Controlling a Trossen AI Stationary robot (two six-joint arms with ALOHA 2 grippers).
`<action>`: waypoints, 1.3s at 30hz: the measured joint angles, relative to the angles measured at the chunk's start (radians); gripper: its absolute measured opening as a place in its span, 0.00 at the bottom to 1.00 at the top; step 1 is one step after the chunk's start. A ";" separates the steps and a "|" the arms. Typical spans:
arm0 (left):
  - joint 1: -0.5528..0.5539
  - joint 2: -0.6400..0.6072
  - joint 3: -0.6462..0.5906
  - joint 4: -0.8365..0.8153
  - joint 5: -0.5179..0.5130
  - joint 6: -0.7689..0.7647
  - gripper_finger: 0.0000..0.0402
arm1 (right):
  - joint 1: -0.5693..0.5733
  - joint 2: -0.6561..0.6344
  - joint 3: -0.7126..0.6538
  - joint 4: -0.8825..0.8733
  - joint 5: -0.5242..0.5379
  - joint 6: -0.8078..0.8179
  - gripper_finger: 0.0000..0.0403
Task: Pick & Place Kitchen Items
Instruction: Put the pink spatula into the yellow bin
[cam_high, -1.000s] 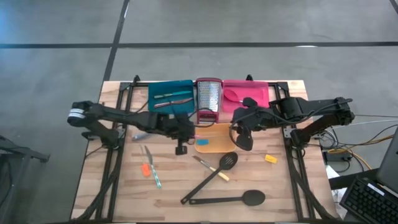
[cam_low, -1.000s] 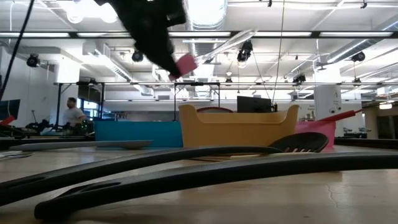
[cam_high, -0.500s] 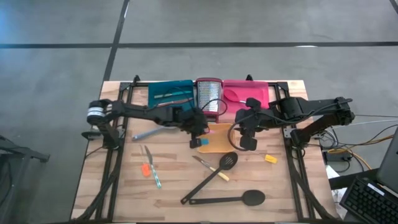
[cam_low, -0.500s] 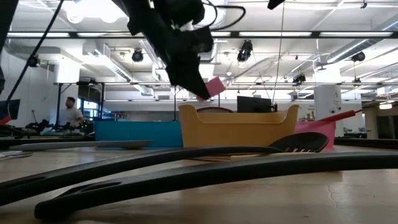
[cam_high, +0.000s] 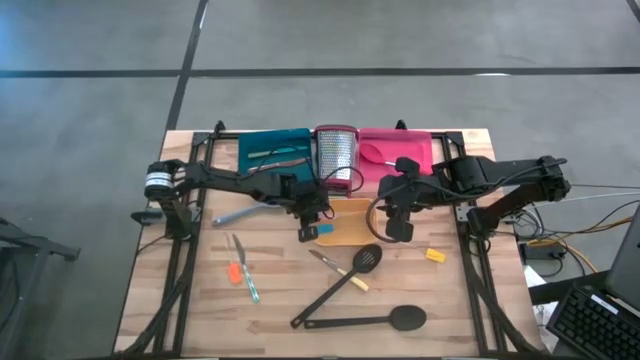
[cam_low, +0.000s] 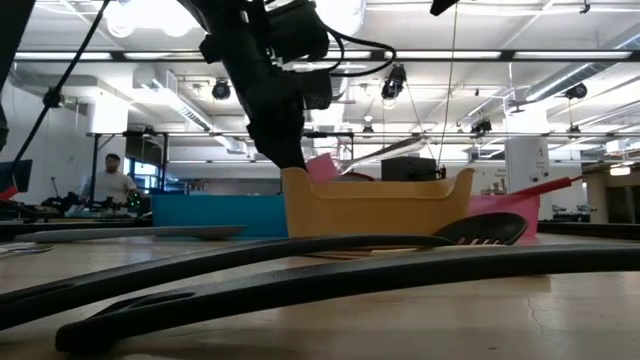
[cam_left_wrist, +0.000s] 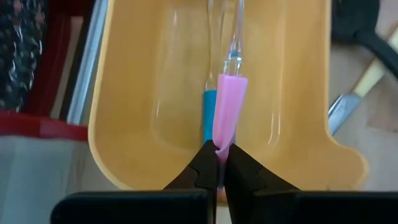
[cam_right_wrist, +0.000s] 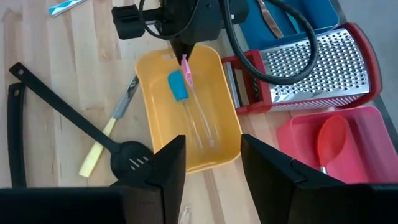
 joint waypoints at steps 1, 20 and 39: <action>0.000 0.000 0.000 -0.017 0.000 0.000 0.03 | 0.000 0.000 0.000 0.000 0.000 0.000 0.35; 0.003 0.000 0.000 -0.026 0.026 -0.098 0.03 | -0.001 0.000 0.000 0.002 0.000 -0.014 0.17; 0.005 0.105 0.001 -0.013 0.050 -0.080 0.03 | -0.001 -0.138 0.000 -0.027 0.080 0.016 0.06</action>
